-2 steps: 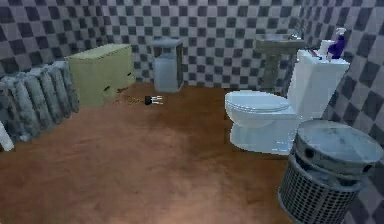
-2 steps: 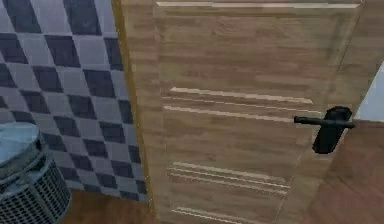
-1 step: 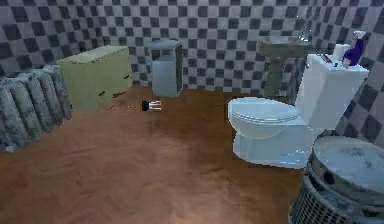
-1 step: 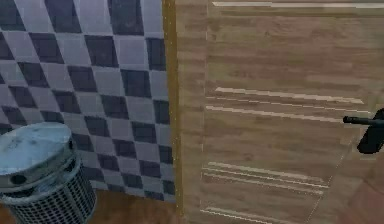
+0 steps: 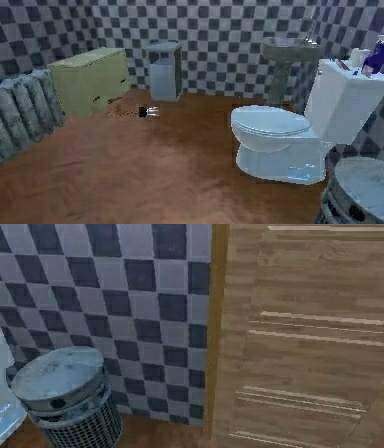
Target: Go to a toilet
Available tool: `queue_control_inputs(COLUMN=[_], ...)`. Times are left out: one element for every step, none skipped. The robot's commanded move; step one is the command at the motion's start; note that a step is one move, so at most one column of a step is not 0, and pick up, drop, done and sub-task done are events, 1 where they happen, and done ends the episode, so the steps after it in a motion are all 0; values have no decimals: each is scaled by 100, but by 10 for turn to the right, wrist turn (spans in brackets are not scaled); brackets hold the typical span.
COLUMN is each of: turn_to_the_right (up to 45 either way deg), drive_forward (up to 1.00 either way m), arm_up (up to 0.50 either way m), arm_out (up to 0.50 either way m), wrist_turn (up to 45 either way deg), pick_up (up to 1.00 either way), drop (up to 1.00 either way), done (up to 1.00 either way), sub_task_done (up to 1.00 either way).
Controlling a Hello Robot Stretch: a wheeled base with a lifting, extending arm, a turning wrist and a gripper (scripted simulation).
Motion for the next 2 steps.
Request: queue_control_inputs(turn_to_the_right=[150, 0], drive_forward=[0, 60], arm_up=[0, 0], arm_out=[0, 0], wrist_turn=[0, 0], pick_up=[0, 0], drop=[0, 0], done=[0, 0], sub_task_done=[0, 0])
